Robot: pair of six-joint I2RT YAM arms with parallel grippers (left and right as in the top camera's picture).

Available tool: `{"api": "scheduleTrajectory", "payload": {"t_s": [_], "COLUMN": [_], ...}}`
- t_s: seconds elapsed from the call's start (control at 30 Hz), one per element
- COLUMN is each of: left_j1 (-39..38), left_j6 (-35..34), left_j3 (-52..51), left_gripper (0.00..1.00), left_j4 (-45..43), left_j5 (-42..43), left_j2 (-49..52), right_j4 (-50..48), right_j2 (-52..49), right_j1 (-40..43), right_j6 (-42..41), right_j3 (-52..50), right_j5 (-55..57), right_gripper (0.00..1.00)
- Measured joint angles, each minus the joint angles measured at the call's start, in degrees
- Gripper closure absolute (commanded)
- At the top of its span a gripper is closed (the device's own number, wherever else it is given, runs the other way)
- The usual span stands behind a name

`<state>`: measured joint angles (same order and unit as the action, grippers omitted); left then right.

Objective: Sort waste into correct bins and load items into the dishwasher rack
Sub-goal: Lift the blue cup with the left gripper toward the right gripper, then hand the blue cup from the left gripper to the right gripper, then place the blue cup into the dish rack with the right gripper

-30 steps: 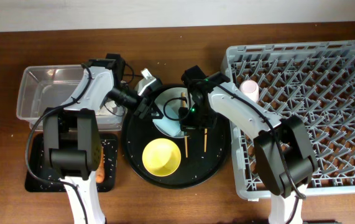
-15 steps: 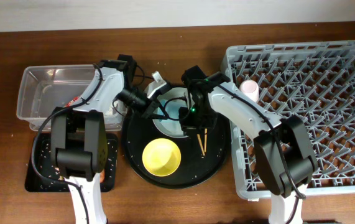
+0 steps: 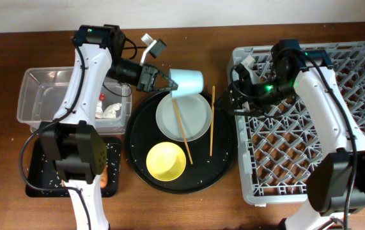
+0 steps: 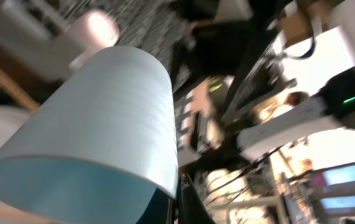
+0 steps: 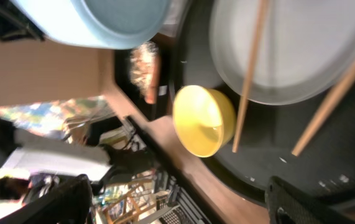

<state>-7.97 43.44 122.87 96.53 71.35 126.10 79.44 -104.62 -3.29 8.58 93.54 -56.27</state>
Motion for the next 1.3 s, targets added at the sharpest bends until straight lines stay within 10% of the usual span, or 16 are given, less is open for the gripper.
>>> {"api": "scheduleTrajectory", "payload": {"t_s": [0.77, 0.97, 1.07, 1.1, 1.3], "left_j1": [-8.07, -7.87, -7.89, -8.04, -8.41], "left_j6": [-2.78, -2.71, -3.06, -2.91, -2.97], "left_j3": [0.04, 0.04, 0.04, 0.04, 0.09], "left_gripper": [1.0, 0.99, 0.72, 0.47, 0.34], "left_j4": [0.11, -0.02, 0.02, 0.11, -0.81], "left_j5": [8.17, 8.52, 7.76, 7.23, 6.51], "left_j2": [0.0, 0.02, 0.02, 0.02, 0.02], "right_j4": [-15.08, -15.21, -15.04, -15.06, -13.9], "right_j2": [-0.02, 0.0, 0.0, 0.0, 0.0], "right_j1": [1.62, 2.29, 2.29, 2.19, 2.14], "right_j6": [7.96, 8.28, 8.17, 8.15, 8.11], "right_j3": [-0.02, 0.02, 0.02, 0.02, 0.02], "right_j5": [-14.14, -16.28, -15.69, -15.08, -9.77], "right_gripper": [0.17, 0.43, 0.47, 0.48, 0.48]}}
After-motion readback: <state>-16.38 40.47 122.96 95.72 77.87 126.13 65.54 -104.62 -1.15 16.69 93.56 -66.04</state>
